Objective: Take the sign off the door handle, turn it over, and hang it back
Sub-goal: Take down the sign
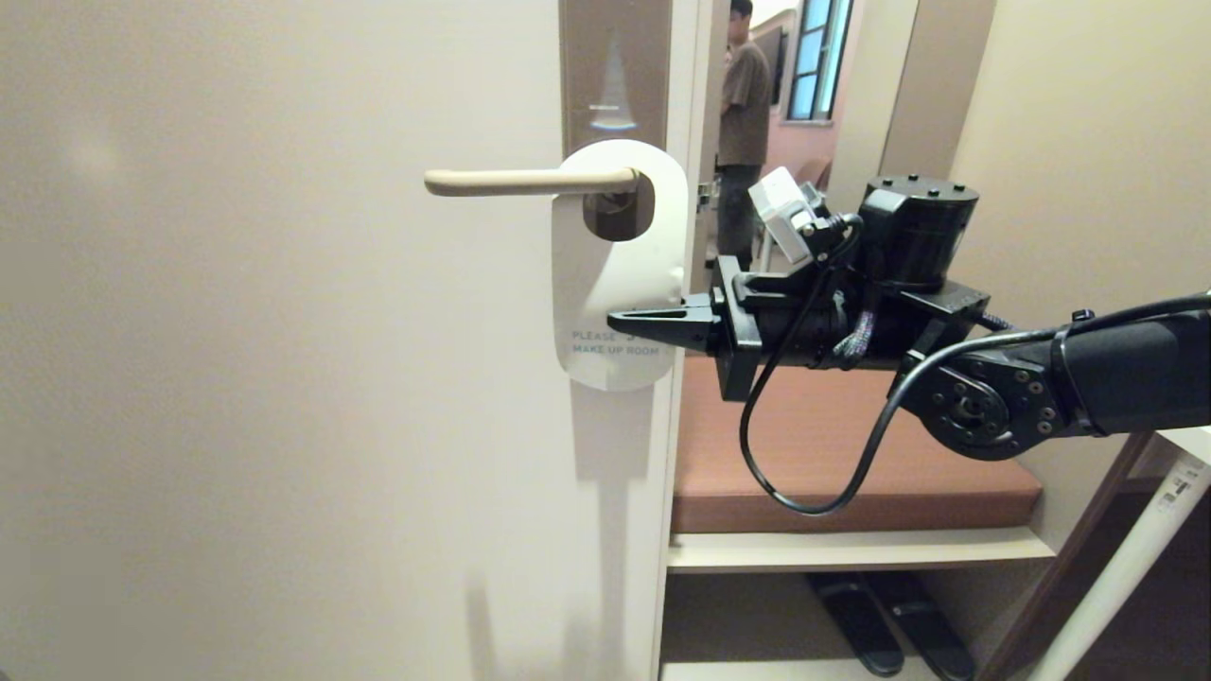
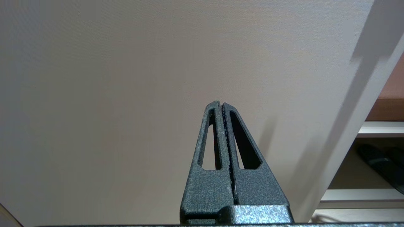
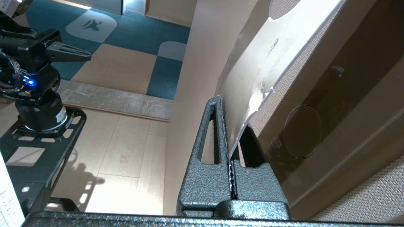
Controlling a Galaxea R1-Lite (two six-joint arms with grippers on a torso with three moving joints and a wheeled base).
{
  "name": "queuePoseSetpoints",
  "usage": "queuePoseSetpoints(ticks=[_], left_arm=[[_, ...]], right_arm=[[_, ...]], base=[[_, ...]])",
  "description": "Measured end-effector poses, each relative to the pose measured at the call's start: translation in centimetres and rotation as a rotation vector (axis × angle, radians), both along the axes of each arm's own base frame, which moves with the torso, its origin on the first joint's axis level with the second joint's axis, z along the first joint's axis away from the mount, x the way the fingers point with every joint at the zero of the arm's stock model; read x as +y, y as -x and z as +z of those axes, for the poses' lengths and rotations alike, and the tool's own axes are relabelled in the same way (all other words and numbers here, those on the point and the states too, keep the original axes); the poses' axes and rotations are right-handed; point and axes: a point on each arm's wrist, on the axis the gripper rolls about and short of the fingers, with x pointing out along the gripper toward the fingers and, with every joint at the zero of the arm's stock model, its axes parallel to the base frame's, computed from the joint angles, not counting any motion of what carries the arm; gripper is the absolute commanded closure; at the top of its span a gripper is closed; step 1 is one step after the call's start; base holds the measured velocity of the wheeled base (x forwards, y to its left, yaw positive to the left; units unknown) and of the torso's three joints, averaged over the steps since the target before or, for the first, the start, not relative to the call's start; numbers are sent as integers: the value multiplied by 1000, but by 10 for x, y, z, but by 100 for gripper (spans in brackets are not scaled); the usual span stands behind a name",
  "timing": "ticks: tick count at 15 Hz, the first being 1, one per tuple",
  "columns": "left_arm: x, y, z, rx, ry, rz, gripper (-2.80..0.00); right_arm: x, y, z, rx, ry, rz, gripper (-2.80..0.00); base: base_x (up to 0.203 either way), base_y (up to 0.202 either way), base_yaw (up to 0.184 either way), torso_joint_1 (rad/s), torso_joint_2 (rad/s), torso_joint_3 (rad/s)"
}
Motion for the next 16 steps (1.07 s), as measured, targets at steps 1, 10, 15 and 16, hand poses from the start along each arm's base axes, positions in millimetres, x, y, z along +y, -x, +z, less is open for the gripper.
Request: queuePoseSetpoints(ticks=[1, 10, 15, 16], left_arm=[[0, 0, 0, 0, 0, 0, 0], [0, 0, 0, 0, 0, 0, 0], [0, 0, 0, 0, 0, 0, 0], [0, 0, 0, 0, 0, 0, 0]], right_arm=[[0, 0, 0, 0, 0, 0, 0], [0, 0, -1, 0, 1, -72, 0], [0, 6, 1, 2, 1, -102, 0], [3, 8, 1, 2, 0, -123, 0]], base=[[0, 0, 0, 0, 0, 0], [0, 0, 0, 0, 0, 0], [0, 0, 0, 0, 0, 0], [0, 0, 0, 0, 0, 0]])
